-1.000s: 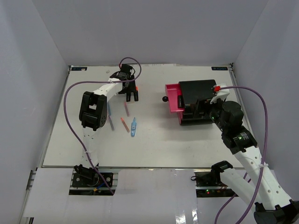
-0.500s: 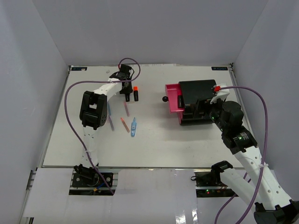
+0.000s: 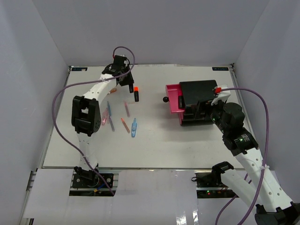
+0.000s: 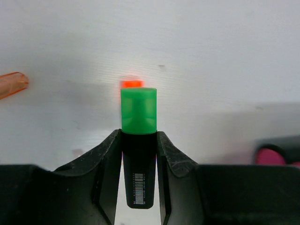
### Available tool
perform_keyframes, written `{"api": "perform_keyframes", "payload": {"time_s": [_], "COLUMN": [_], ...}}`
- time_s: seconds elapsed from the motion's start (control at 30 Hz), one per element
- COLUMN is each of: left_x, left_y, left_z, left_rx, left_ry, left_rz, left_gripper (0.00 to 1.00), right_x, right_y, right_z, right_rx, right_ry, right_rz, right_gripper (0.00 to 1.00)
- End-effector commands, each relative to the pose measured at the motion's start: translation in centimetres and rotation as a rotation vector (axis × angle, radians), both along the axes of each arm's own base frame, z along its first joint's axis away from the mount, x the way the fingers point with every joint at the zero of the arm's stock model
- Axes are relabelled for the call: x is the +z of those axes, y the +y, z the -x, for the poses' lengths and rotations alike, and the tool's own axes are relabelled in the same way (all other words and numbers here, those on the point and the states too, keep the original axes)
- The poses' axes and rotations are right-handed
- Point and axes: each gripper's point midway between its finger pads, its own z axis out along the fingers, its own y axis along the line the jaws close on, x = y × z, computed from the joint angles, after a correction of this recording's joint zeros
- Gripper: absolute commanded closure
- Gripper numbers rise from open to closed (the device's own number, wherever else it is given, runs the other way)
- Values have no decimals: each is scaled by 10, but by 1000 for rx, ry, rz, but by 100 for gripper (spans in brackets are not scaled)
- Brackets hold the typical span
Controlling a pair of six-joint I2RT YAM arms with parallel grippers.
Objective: Sort the stationery into containers
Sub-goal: Pick up the pen from the center of the board, then place the pen in the drawer.
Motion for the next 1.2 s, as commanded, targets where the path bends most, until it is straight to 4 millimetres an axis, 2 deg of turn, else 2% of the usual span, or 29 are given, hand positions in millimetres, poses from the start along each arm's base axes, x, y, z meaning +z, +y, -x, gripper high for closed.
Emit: {"api": "perform_keyframes", "payload": {"time_s": [0.0, 0.03, 0.07, 0.2, 0.27, 0.33, 0.43, 0.63, 0.8, 0.83, 0.93, 1.03, 1.17], "left_x": [134, 148, 170, 201, 209, 212, 208, 190, 176, 172, 164, 159, 164], "left_y": [-58, -70, -90, -144, -170, -188, -204, -222, -233, -234, -236, -232, -226], "left_z": [35, 41, 58, 97, 113, 122, 127, 134, 142, 143, 145, 145, 144], "left_rx": [-99, -124, -166, -262, -294, -310, -314, -321, -334, -332, -329, -318, -308], "left_ry": [-173, -203, -233, -253, -239, -229, -209, -177, -144, -136, -124, -123, -156], "left_rz": [302, 336, 373, 516, 586, 626, 655, 641, 655, 652, 644, 631, 606], "left_gripper": [86, 86, 85, 82, 82, 81, 78, 70, 67, 63, 52, 48, 41], "right_x": [7, 7, 8, 10, 12, 12, 11, 11, 10, 10, 10, 11, 9], "right_y": [0, -1, -1, -2, -2, -3, -4, -6, -7, -7, -8, -8, -8], "right_z": [1, 0, 1, 1, 2, 3, 3, 4, 5, 5, 5, 6, 5], "right_rx": [2, 1, 1, -2, -2, -3, -10, -16, -20, -20, -23, -25, -26], "right_ry": [-37, -38, -38, -45, -51, -52, -54, -60, -63, -63, -64, -68, -64], "right_rz": [2, 3, 1, 2, 0, -2, -1, 3, 6, 7, 8, 6, 8], "right_gripper": [10, 10, 10, 10, 10, 10, 10, 10, 10, 10, 10, 10, 10]}}
